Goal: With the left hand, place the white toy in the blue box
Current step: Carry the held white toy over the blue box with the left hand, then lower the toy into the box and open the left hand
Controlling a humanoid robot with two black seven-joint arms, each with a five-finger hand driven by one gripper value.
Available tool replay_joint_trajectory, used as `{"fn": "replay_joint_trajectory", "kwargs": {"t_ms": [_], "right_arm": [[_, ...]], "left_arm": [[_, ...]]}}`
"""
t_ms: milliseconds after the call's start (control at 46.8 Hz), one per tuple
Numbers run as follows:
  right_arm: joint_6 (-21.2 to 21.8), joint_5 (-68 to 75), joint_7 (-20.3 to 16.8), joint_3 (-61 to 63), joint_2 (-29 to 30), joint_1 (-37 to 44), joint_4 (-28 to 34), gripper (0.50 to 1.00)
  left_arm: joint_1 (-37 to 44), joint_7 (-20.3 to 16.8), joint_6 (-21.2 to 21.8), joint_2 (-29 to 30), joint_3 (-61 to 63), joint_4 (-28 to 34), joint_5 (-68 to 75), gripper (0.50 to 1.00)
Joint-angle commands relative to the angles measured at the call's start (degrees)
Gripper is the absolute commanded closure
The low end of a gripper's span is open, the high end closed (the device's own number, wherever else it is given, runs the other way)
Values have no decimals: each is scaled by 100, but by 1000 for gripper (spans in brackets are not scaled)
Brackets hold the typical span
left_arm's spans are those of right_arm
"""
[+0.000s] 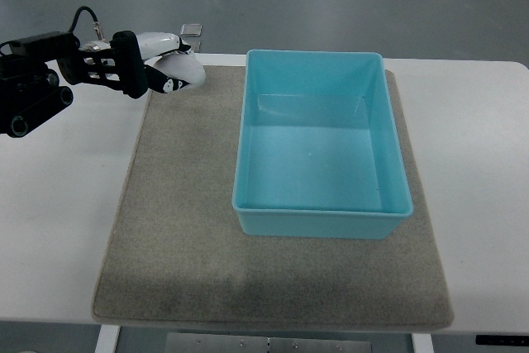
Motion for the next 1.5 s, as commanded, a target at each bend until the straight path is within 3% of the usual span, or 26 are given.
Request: {"fn": "replay_joint_trajectory", "kwargs": {"t_ms": [0, 214, 471, 684, 1048, 1305, 1348, 1433, 1476], "right_arm": [[0, 0, -1, 0, 0, -5, 2, 564], [0, 0, -1, 0, 0, -4, 2, 564], [0, 0, -1, 0, 0, -4, 2, 564], [0, 0, -1, 0, 0, -5, 2, 564], [0, 0, -1, 0, 0, -5, 2, 564], [0, 0, -1, 0, 0, -5, 2, 564], [0, 0, -1, 0, 0, -5, 2, 564], [0, 0, -1, 0, 0, 4, 2, 564], [0, 0, -1, 0, 0, -4, 2, 564]], "left_arm": [[-210, -26, -14, 403, -8, -372, -8, 1000], [-527, -61, -32, 1529, -289, -2278, 9, 1000], [-773, -52, -23, 1486, -395, -3466, 193, 1000], [-694, -35, 65, 660, -377, -3327, 1099, 1000], [-228, -17, 100, -553, -316, -2456, 1266, 1000], [44, -8, 829, -1037, -289, -2044, 1556, 1000], [44, -8, 873, -1081, -289, -1999, 1565, 926], [53, -8, 873, -1099, -289, -1999, 1565, 693], [53, 1, 865, -1099, -289, -1999, 1565, 626]]}}
